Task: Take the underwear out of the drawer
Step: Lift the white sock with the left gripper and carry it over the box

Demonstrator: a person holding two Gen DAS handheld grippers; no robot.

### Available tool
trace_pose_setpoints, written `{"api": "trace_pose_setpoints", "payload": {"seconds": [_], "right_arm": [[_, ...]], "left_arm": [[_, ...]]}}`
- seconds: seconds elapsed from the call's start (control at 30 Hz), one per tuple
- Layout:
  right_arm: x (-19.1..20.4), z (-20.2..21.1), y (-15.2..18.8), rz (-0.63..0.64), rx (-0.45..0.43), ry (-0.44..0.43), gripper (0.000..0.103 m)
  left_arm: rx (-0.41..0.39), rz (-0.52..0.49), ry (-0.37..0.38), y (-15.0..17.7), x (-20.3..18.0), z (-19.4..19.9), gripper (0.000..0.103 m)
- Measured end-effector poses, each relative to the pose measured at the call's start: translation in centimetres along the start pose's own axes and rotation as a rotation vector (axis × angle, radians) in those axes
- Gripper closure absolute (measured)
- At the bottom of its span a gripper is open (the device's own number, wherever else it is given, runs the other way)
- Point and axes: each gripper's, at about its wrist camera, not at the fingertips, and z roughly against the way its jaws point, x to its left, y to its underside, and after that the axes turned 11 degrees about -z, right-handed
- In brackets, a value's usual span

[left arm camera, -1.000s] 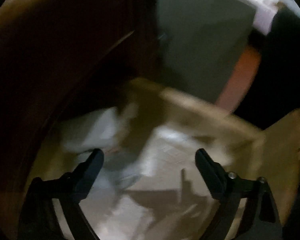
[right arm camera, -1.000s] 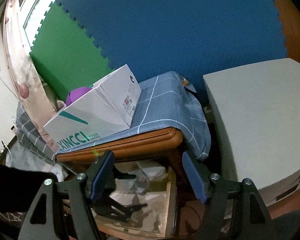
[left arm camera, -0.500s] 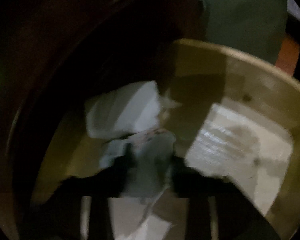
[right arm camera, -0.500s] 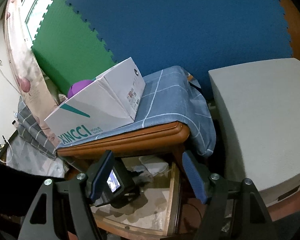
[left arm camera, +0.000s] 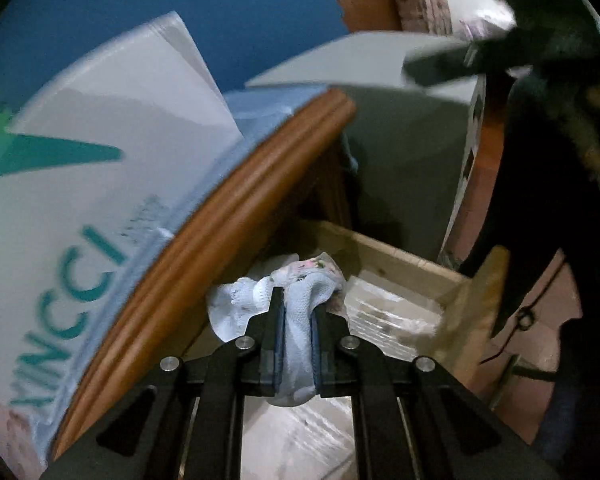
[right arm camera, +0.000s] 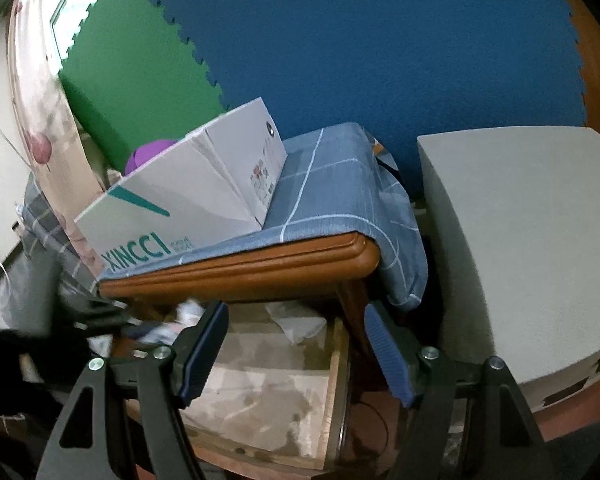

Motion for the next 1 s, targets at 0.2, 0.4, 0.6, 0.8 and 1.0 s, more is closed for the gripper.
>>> {"api": "trace_pose_setpoints", "payload": {"seconds": [0.2, 0.4, 0.6, 0.8, 1.0], "right_arm": [[0.8, -0.6, 0.3, 0.047, 0.021, 0.033, 0.031], [1.6, -1.0, 0.6, 0.09, 0.037, 0.053, 0.031], [1.9, -0.9, 0.8, 0.108, 0.039, 0.053, 0.031], [2.0, -0.9, 0.9, 0.121, 0.045, 0.056, 0.031], [2.1, -1.0, 1.1, 0.133, 0.053, 0.058, 0.031]], "left_arm": [[-0.099, 0.107, -0.022, -0.7, 0.6, 6.5, 0.094], [-0.205, 0.086, -0.117, -2.3, 0.8, 13.0, 0.094], [-0.284, 0.134, -0.327, -5.4, 3.5, 19.4, 0.094], [-0.212, 0.322, -0.496, -8.2, 9.7, 20.3, 0.094], [-0.176, 0.421, -0.569, -8.5, 12.2, 18.6, 0.094]]}}
